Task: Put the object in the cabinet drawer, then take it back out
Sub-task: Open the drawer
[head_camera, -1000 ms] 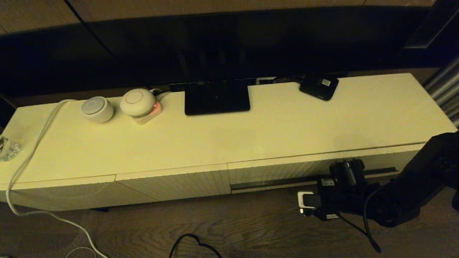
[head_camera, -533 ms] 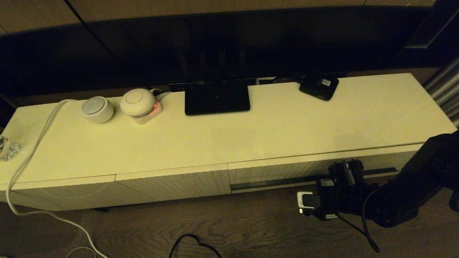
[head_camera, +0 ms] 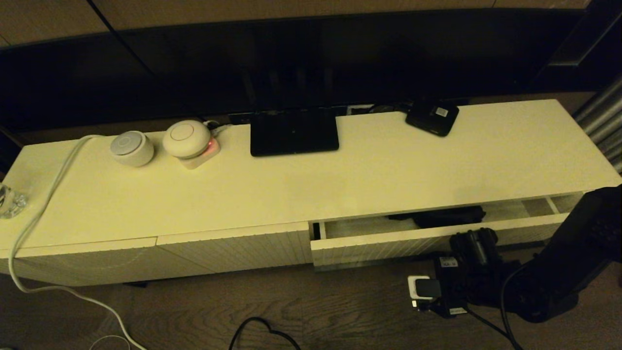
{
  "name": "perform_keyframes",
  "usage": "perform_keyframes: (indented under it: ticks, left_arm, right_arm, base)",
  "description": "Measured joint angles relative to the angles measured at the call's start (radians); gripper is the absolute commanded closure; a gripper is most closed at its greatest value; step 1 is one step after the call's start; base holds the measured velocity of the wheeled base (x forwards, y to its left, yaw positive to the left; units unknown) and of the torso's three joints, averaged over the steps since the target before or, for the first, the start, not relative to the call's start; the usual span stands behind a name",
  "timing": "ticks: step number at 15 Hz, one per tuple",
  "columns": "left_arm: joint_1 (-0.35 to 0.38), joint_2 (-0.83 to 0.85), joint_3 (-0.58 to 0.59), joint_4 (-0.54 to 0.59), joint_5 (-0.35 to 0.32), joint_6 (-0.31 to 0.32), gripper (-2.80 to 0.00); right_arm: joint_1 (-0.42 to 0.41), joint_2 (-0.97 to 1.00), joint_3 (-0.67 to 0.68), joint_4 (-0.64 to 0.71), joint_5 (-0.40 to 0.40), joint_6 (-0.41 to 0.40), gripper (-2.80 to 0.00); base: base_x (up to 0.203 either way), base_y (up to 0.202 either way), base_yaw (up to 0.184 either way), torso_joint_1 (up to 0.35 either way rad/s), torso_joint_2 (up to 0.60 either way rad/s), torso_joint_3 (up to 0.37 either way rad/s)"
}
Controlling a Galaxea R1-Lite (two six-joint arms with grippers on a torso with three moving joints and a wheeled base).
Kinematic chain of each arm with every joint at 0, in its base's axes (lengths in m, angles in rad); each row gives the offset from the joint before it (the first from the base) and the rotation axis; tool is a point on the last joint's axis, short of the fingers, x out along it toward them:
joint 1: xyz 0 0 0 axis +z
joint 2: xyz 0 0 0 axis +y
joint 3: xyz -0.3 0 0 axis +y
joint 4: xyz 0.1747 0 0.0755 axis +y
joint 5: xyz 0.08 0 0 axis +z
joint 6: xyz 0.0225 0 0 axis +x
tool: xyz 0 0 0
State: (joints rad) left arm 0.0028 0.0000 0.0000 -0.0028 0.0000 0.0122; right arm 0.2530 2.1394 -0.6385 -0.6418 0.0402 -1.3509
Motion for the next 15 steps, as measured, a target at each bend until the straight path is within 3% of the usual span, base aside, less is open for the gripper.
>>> perform_keyframes:
  ticks: [8,15]
  left_arm:
    - [0.000,0.000,0.000,0.000,0.000,0.000,0.00]
    - [0.000,0.000,0.000,0.000,0.000,0.000,0.00]
  right_arm:
    - [0.010,-0.030,0.123,0.001,-0.001,0.001,-2.80]
    - [0.014,-0.077,0.131,-0.049,-0.005,0.001,-2.80]
  base:
    - [0.000,0.000,0.000,0.000,0.00,0.000]
    - [0.000,0.000,0.000,0.000,0.00,0.000]
